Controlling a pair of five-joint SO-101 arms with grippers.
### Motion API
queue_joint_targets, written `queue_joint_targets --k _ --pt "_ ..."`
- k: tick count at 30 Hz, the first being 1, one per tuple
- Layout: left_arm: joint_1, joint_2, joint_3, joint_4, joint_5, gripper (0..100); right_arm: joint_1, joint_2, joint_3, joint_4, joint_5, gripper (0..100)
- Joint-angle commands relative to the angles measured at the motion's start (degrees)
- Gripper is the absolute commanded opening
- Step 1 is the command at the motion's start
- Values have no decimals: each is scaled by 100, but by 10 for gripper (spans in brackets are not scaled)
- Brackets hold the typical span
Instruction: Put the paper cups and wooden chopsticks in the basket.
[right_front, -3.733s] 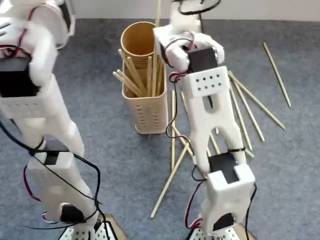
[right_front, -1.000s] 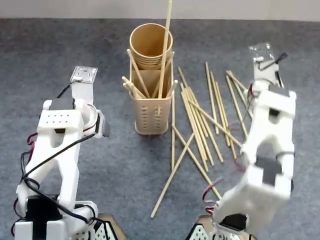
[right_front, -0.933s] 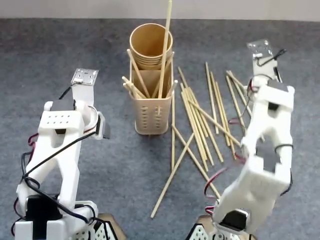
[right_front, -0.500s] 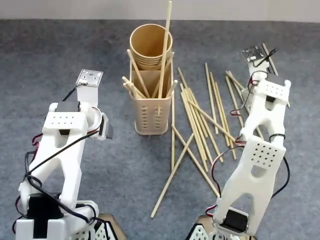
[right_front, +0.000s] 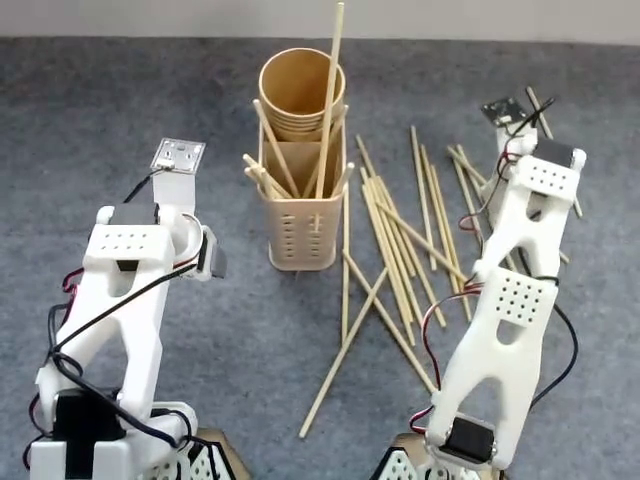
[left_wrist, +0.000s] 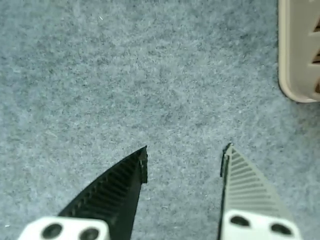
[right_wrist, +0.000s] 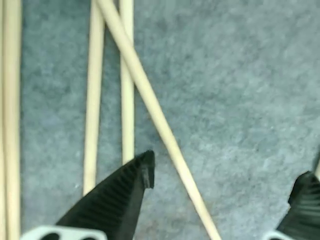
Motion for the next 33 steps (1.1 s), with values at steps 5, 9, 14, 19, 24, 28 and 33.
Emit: queue_joint_targets --k 5,9,14,19,24,28,33 --pt "101 -215 -48 -158 -26 252 -233 312 -1578 1015 -457 417" --pt "101 -207 -40 -158 -26 252 -382 -127 -1780 1033 -624 372" --pt "101 -207 -48 -158 -26 252 -576 -1112 -215 1033 -1073 353" --pt "101 -207 -48 -158 -26 252 -743 -2290 1279 1015 -1116 353" --pt "101 -207 -31 -149 -26 252 -655 -2475 2316 760 -1011 353" --pt "101 -207 -31 -132 -26 252 -523 -2475 2475 470 -993 353" --pt "101 -207 -31 -132 -26 252 -567 -2475 3125 409 -826 350"
